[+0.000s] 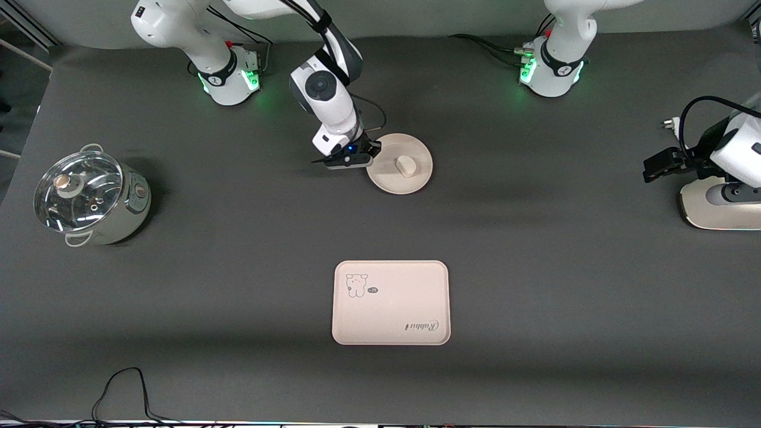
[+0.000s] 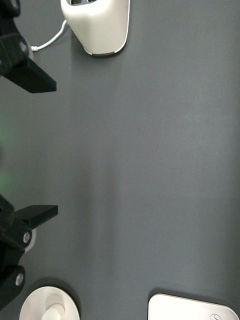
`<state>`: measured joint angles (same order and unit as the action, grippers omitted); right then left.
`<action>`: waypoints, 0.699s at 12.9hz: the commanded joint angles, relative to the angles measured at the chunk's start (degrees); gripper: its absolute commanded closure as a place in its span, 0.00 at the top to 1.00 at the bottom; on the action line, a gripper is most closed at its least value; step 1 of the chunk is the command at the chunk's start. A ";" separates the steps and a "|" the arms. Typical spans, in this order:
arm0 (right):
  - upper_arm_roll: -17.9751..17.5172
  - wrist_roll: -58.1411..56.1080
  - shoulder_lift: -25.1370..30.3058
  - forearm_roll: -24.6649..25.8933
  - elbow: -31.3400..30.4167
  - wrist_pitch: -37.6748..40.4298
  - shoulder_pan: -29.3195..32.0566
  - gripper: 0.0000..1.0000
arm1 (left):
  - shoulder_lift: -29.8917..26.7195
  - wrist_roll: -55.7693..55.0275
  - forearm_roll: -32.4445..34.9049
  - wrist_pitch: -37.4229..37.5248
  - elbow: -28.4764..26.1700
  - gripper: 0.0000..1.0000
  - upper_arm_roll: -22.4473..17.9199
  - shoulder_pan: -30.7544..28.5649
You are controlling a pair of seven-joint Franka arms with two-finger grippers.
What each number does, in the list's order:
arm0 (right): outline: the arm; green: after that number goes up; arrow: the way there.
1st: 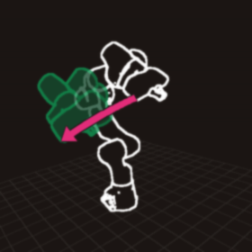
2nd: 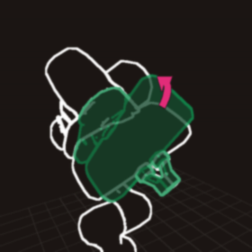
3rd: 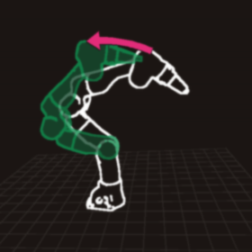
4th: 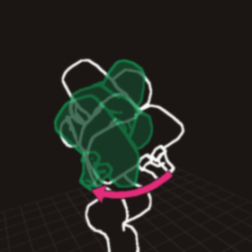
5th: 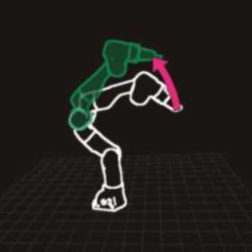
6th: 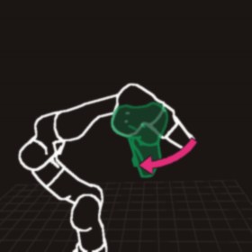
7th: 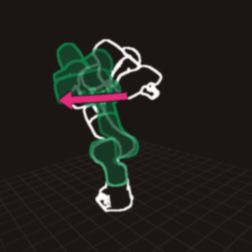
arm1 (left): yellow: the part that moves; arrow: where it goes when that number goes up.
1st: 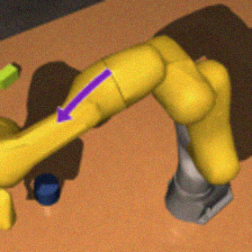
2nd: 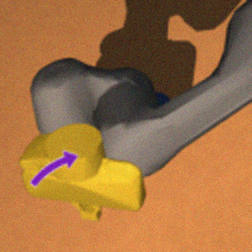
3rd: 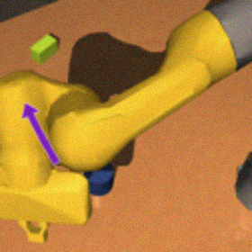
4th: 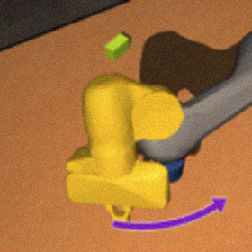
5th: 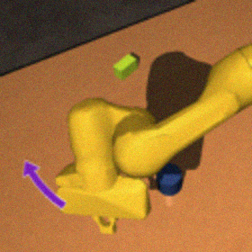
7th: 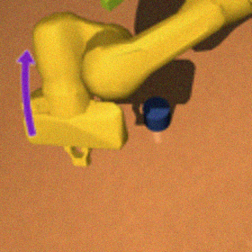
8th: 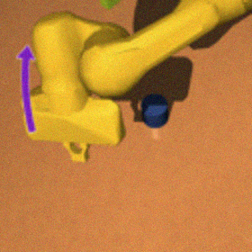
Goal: Place bun in plate and plate on tray
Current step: 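Lower the right gripper and grasp the plate rim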
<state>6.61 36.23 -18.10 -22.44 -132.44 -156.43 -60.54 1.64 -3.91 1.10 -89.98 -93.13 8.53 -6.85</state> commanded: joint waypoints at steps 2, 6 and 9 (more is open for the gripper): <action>0.07 -6.07 9.72 -1.81 -0.45 8.92 3.40 0.00 | -0.32 1.01 -0.31 0.95 0.49 1.00 -0.09 0.09; 0.16 -8.37 15.37 -1.73 0.16 13.78 5.08 0.00 | -0.23 1.01 -0.31 0.95 0.49 1.00 -0.09 0.00; 0.16 -10.82 11.79 -1.73 6.38 13.96 8.32 0.00 | -0.23 0.92 -0.31 0.77 0.49 1.00 -0.09 0.09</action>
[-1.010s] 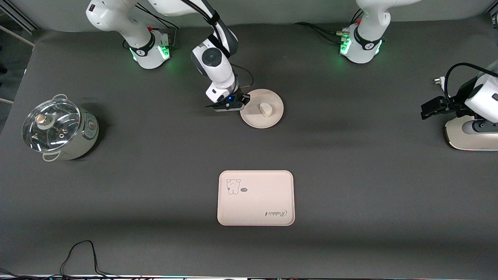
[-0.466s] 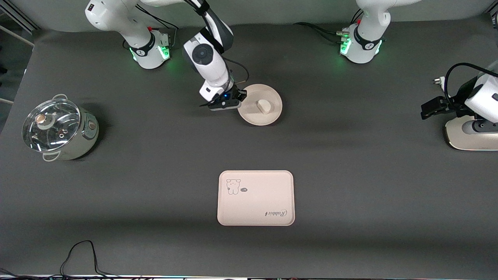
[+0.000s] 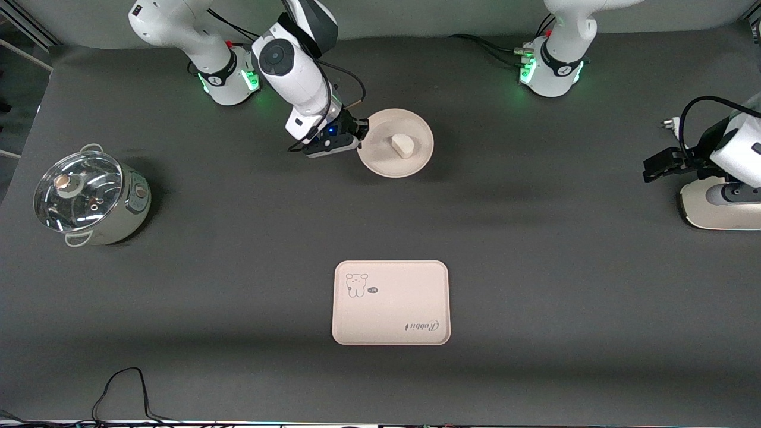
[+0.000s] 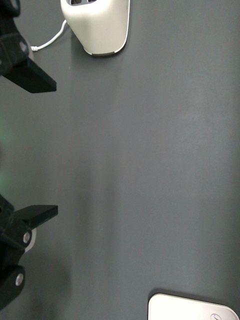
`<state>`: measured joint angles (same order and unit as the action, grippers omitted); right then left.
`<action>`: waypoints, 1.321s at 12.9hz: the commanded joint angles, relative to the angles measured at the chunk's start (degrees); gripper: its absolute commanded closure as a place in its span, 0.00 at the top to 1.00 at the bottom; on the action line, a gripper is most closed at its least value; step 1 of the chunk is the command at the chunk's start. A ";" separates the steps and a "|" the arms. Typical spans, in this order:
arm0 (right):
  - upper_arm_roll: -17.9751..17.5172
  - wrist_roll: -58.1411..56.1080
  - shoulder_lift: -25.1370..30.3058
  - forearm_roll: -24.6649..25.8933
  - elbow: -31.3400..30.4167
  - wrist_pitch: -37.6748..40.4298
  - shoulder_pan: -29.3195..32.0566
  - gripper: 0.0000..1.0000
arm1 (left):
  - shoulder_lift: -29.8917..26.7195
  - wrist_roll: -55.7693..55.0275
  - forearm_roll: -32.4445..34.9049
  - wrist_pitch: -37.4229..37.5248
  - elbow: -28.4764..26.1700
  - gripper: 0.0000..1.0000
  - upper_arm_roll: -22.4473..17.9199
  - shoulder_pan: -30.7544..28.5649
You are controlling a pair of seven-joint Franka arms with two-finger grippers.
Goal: Place bun in plate and plate on tray
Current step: 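Carry the plate with the right gripper and lower it onto the tray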
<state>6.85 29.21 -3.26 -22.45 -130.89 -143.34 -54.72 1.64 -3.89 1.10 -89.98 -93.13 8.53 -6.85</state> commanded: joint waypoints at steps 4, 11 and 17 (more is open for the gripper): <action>0.01 -7.15 -18.31 -1.72 27.28 8.49 10.31 0.00 | -0.23 0.91 -0.40 0.85 0.49 1.00 -0.09 -0.09; -0.25 -7.15 -45.75 -1.72 69.33 20.29 20.00 0.00 | -0.15 0.99 -0.40 0.85 0.49 1.00 -0.09 -0.27; -0.69 -7.15 -56.75 -3.03 72.89 10.64 21.58 0.00 | -0.15 0.99 -0.40 0.77 0.49 1.00 -0.09 -0.18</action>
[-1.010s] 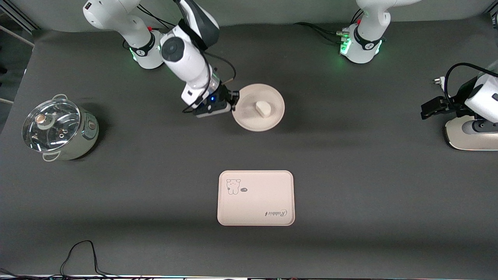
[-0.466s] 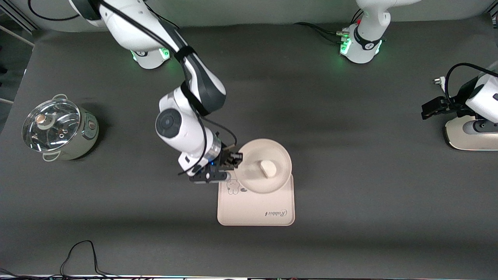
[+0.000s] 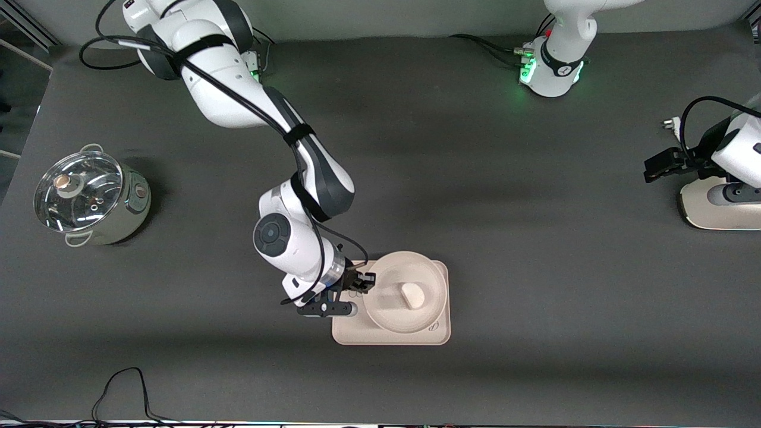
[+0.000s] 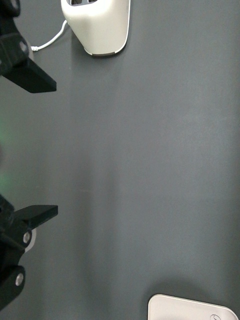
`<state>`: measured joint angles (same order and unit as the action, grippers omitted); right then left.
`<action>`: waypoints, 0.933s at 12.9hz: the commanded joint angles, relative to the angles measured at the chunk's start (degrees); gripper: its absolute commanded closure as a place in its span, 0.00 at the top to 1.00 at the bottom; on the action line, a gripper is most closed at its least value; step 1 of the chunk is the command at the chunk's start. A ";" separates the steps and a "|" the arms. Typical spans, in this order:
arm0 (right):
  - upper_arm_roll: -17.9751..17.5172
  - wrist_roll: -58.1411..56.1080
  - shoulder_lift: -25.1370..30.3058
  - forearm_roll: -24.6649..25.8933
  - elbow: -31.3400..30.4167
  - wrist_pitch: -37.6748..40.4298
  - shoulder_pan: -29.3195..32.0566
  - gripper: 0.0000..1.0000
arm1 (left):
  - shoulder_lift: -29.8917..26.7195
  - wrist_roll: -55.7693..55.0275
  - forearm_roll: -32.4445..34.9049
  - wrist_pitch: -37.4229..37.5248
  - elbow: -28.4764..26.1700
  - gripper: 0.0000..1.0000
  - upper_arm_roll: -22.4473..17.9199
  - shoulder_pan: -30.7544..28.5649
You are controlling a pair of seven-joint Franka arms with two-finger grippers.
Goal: Place bun in plate and plate on tray
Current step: 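Carry the plate with the right gripper and lower it onto the tray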
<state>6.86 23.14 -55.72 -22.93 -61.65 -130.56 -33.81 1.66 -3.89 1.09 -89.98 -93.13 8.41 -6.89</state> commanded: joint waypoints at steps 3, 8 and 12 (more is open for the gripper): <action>-0.80 -1.96 -6.68 -4.14 3.46 -2.33 0.68 0.00 | -0.07 0.99 -0.39 0.85 0.50 1.00 0.03 -0.14; -0.80 -1.79 -6.60 -4.14 3.29 -2.33 0.94 0.85 | -0.07 0.99 -0.39 0.85 0.50 1.00 0.03 -0.14; 0.08 -1.09 0.49 -3.61 2.94 6.75 1.03 1.00 | -0.07 0.99 -0.39 0.94 0.50 1.00 0.03 -0.06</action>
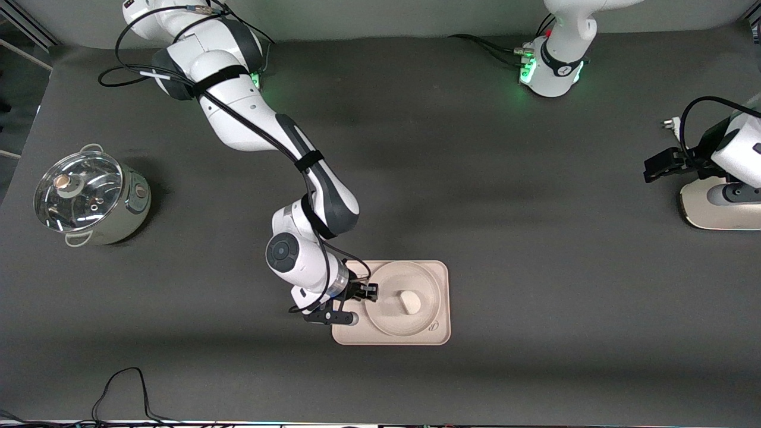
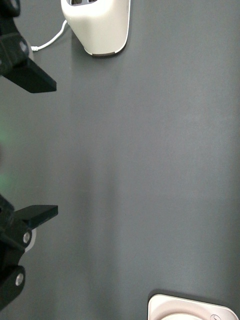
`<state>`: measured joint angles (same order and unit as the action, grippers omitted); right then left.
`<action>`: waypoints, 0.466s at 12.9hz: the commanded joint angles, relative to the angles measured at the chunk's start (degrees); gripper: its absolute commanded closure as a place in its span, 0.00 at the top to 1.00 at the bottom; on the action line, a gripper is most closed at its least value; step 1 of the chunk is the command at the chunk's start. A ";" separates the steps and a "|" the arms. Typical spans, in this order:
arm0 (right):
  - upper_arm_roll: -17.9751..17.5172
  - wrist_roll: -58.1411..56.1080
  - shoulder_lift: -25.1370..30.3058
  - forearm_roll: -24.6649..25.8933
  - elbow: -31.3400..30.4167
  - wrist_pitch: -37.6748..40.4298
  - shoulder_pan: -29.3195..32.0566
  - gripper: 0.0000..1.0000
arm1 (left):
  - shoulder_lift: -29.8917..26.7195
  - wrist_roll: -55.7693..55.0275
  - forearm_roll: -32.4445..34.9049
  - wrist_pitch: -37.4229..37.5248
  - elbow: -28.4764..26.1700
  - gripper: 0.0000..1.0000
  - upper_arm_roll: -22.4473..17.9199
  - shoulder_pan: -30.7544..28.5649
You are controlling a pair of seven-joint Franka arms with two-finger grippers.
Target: Place bun in plate and plate on tray
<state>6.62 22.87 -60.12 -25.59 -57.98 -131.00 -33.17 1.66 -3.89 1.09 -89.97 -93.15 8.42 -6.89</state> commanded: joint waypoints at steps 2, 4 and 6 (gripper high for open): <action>2.34 -0.81 11.66 -0.69 -1.51 15.82 1.35 1.00 | -0.08 0.90 -0.38 0.94 0.51 1.00 0.02 -0.06; 2.53 -1.25 21.65 1.40 -7.72 22.60 3.27 1.00 | -0.08 0.90 -0.38 0.94 0.51 1.00 0.02 -0.06; 2.18 -1.60 34.92 10.08 -17.65 27.88 4.77 1.00 | -0.08 0.90 -0.38 0.94 0.51 1.00 0.02 -0.06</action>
<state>9.54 22.82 -39.60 -21.06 -61.09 -105.68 -29.27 1.67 -3.89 1.07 -89.95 -93.17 8.44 -6.89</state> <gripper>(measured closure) 0.000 0.000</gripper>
